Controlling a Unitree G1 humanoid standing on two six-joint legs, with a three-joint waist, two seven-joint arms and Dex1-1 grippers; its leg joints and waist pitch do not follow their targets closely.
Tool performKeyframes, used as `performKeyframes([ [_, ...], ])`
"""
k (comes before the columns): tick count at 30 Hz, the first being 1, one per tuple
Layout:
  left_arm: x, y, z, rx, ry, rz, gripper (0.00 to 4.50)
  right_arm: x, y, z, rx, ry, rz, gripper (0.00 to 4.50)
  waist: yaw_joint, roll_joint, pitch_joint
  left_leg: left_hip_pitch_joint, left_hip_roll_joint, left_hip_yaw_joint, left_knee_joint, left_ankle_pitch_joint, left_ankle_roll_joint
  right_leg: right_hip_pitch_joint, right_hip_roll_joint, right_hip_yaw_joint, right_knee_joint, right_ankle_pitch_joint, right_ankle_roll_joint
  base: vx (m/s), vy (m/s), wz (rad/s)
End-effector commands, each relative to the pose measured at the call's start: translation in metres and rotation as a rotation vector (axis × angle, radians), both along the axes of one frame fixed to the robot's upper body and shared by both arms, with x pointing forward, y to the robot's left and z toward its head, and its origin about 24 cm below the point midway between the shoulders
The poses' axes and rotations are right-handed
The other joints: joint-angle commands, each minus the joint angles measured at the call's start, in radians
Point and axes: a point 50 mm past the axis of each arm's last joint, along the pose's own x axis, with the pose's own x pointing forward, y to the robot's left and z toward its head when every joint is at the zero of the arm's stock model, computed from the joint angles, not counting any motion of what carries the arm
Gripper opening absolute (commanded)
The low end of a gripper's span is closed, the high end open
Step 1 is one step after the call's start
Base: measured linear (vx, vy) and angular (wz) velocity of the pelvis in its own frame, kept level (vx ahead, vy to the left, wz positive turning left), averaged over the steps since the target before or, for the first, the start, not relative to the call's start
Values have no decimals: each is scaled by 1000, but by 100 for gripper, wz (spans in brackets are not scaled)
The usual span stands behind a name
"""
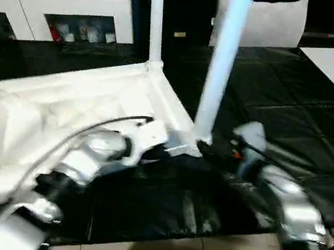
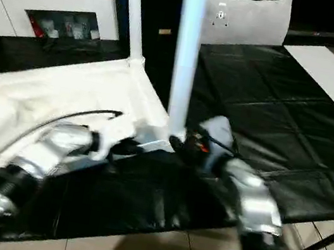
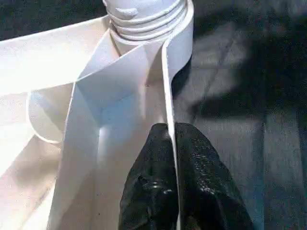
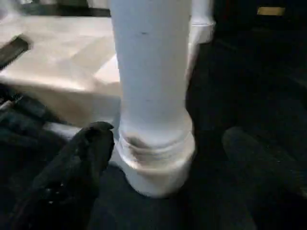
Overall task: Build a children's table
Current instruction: Rotate leg to tighten
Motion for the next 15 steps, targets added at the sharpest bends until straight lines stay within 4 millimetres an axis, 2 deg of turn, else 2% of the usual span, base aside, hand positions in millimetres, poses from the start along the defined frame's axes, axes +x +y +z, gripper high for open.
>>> performKeyframes([
  [1,-9,3,-4,37,22,-108,0,-4,4,11,-18,-43,138,407,12,-11,-72,-15,60,-31,-60,23,149,73,-99,71,-51,-236,-66,0,0,0],
  [3,-12,6,-5,52,25,-147,0,-6,0,13,-48,-44,193,407,19,-15,-67,-14,62,-27,-61,16,155,68,-97,72,-53,-254,-69,0,0,0],
  [6,-19,9,-4,57,33,-252,0,-11,-5,14,-101,-35,315,407,38,-14,-65,-8,67,-25,-64,-14,142,65,-98,73,-58,-316,-57,0,0,0],
  [7,-23,10,-3,52,46,-296,0,-12,-7,15,-110,-26,362,407,39,-17,-65,-9,68,-25,-64,-12,141,64,-97,73,-58,-312,-59,0,0,0],
  [10,-30,10,-1,48,74,-370,0,-14,-7,17,-92,-1,427,381,53,-15,-66,-6,74,-25,-65,-9,141,62,-99,75,-51,-298,-73,0,0,0],
  [11,-36,10,-1,53,90,-421,0,-15,-7,18,-76,19,471,372,59,-22,-67,-7,75,-24,-64,-5,143,63,-100,77,-50,-293,-77,0,0,0],
  [12,-37,10,-1,56,93,-439,0,-15,-7,19,-72,25,485,364,66,-18,-66,-5,75,-23,-64,1,144,59,-100,77,-48,-294,-81,0,0,0],
  [15,-43,10,-1,74,106,-490,0,-19,-4,18,-56,75,562,341,74,-19,-66,-5,78,-25,-65,9,140,61,-99,78,-47,-290,-81,0,0,0],
])
